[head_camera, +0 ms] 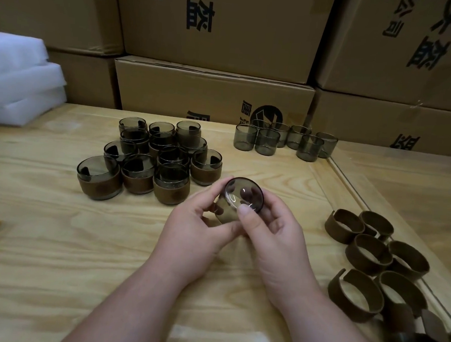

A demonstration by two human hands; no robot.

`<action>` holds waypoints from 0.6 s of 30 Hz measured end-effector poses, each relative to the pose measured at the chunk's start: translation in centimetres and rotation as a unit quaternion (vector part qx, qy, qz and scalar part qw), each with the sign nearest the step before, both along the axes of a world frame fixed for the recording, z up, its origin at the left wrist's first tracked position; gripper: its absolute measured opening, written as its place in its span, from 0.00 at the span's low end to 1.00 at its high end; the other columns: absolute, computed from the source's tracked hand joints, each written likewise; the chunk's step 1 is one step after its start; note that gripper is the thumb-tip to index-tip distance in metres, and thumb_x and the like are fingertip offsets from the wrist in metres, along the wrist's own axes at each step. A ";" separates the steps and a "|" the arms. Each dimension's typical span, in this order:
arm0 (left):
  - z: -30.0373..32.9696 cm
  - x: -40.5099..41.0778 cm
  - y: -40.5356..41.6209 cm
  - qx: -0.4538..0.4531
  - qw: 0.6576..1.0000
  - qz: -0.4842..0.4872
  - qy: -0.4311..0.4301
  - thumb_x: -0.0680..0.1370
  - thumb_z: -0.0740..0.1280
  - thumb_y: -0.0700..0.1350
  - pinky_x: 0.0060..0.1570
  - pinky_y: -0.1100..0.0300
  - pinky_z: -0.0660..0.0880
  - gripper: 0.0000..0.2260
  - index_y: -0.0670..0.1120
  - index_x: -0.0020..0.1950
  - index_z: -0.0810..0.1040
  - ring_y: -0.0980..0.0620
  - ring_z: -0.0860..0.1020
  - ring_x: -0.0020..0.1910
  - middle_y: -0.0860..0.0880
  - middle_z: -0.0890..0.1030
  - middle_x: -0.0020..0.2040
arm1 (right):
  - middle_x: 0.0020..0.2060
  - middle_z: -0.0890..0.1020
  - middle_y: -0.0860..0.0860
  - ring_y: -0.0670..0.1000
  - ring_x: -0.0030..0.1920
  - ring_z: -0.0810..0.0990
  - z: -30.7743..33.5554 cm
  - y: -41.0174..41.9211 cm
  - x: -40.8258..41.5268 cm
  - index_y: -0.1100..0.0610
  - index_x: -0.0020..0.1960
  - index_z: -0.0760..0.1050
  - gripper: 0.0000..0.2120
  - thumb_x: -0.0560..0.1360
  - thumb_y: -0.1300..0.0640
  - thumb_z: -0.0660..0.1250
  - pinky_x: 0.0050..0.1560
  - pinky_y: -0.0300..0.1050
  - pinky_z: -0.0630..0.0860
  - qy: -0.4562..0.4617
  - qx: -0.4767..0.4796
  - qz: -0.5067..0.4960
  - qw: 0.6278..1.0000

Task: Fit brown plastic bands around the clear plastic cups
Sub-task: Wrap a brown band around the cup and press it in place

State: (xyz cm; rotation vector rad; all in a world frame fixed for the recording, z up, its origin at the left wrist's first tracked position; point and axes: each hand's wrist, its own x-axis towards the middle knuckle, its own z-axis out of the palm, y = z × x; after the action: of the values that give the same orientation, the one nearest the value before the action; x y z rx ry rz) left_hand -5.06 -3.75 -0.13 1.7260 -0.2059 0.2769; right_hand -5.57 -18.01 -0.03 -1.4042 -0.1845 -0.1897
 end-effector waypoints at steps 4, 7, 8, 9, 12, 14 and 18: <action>0.1 0.0 0.1 -0.010 1.000 -0.003 0.004 0.69 0.82 0.47 0.45 0.70 0.76 0.29 0.66 0.66 0.79 0.61 0.82 0.45 0.60 0.85 0.51 | 0.57 0.87 0.49 0.50 0.61 0.84 0.1 -0.2 0.1 0.51 0.64 0.81 0.18 0.74 0.53 0.70 0.62 0.48 0.79 0.008 -0.003 0.004 1.000; 0.1 0.0 0.2 -0.017 1.000 -0.014 0.013 0.68 0.82 0.45 0.46 0.69 0.77 0.30 0.63 0.68 0.79 0.61 0.82 0.44 0.60 0.86 0.49 | 0.56 0.87 0.49 0.51 0.59 0.85 0.2 -0.3 0.1 0.50 0.62 0.83 0.16 0.75 0.52 0.67 0.59 0.47 0.81 0.021 0.007 0.002 1.000; 0.1 0.0 0.1 -0.020 1.000 -0.020 0.013 0.68 0.82 0.45 0.45 0.71 0.75 0.30 0.63 0.67 0.79 0.64 0.81 0.41 0.62 0.86 0.46 | 0.55 0.87 0.50 0.51 0.58 0.86 0.2 -0.4 0.1 0.49 0.60 0.84 0.15 0.76 0.52 0.67 0.55 0.44 0.82 0.025 0.014 -0.004 1.000; 0.2 -0.1 0.1 -0.018 0.999 -0.028 0.011 0.68 0.82 0.44 0.43 0.73 0.74 0.30 0.63 0.67 0.79 0.65 0.80 0.39 0.64 0.85 0.44 | 0.54 0.88 0.50 0.50 0.56 0.86 0.2 -0.4 0.1 0.49 0.58 0.85 0.12 0.77 0.53 0.67 0.52 0.42 0.82 0.028 0.023 -0.011 0.999; 0.4 -0.1 0.0 -0.009 0.999 -0.052 0.006 0.69 0.81 0.42 0.44 0.73 0.74 0.30 0.60 0.67 0.79 0.66 0.80 0.40 0.63 0.86 0.48 | 0.50 0.88 0.52 0.51 0.51 0.87 0.2 -0.4 0.2 0.45 0.50 0.86 0.13 0.82 0.58 0.64 0.45 0.40 0.82 0.047 0.043 -0.035 0.997; 0.4 0.0 0.1 -0.001 0.998 -0.057 0.011 0.68 0.82 0.42 0.47 0.72 0.75 0.32 0.60 0.69 0.78 0.64 0.81 0.44 0.58 0.87 0.52 | 0.49 0.88 0.54 0.52 0.49 0.87 0.2 -0.4 0.3 0.46 0.45 0.85 0.14 0.83 0.58 0.63 0.45 0.43 0.82 0.057 0.062 -0.057 0.995; 0.2 -0.1 0.0 0.014 0.997 -0.073 0.011 0.66 0.84 0.42 0.49 0.69 0.75 0.35 0.65 0.67 0.78 0.63 0.79 0.43 0.57 0.84 0.56 | 0.42 0.86 0.55 0.56 0.45 0.84 0.1 -0.6 0.5 0.50 0.37 0.81 0.08 0.73 0.50 0.67 0.48 0.52 0.78 0.084 0.093 -0.086 0.988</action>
State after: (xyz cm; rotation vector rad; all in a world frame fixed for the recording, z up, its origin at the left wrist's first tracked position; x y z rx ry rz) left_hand -5.11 -3.72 0.02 1.7315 -0.3209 0.1482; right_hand -5.05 -18.59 0.09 -1.2428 0.0930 -0.2229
